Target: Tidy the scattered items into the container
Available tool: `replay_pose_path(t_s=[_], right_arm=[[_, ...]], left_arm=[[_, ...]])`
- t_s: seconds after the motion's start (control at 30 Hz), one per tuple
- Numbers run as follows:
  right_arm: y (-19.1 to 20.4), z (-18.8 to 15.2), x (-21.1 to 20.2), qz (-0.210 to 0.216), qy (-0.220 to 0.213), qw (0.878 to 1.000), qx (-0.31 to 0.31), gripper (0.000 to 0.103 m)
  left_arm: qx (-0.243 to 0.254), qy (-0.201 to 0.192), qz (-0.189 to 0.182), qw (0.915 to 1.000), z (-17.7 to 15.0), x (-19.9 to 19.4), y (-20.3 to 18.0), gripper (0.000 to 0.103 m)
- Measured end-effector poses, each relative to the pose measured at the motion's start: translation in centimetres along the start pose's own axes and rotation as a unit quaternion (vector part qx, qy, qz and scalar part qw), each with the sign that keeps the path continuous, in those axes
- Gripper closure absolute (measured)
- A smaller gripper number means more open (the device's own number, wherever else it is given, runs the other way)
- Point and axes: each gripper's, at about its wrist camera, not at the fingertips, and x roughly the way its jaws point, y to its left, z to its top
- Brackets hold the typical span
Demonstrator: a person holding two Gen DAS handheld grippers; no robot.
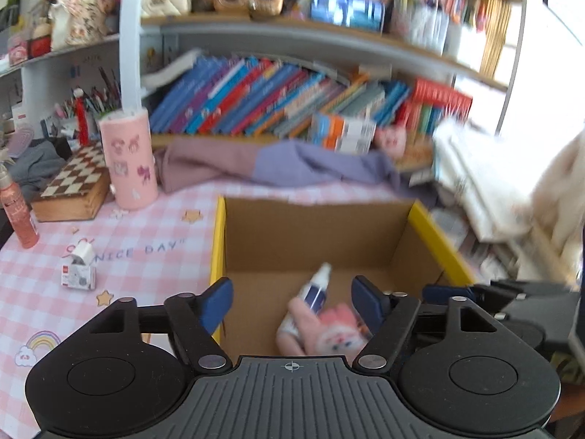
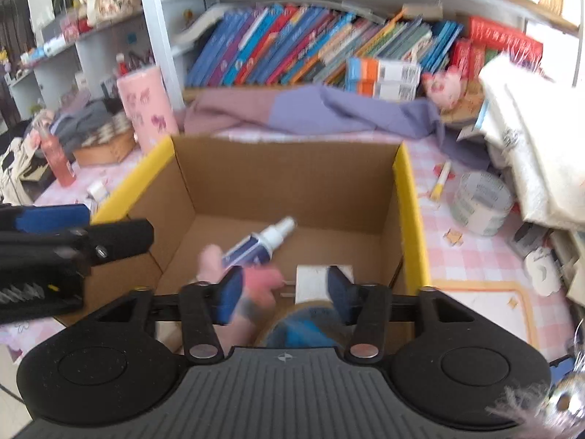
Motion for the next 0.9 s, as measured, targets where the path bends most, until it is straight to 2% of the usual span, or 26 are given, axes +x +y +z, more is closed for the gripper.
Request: replay_pose_path(t_s=[0.23, 0.33, 0.57, 0.7, 0.9], right_arm=[[0.4, -0.9, -2.6, -0.003, -0.031, 1.0, 0.002, 0.046], [0.5, -1.6, -3.6, -0.005, -0.036, 0.999, 0.005, 0.045], [1.4, -3.2, -5.5, -0.01, -0.037, 0.999, 0.002, 0.045], [2.5, -4.2, -6.5, -0.016, -0.04, 0.999, 0.004, 0.044], [4.6, -4.7, -7.6, -0.04, -0.044, 0.998, 0.004, 0.042]], left_arm=[[-0.013, -0.036, 0.031, 0.9988, -0.4, -2.9, -0.2, 0.024], [-0.017, -0.032, 0.057, 0.9977, -1.3, -3.8, -0.2, 0.023], [-0.028, -0.026, 0.082, 0.9959, -3.6, -5.7, 1.1, 0.023], [-0.03, -0.015, 0.082, 0.9961, -5.0, -6.4, 1.7, 0.023], [-0.027, -0.007, 0.059, 0.9978, -6.1, -7.4, 3.0, 0.023]])
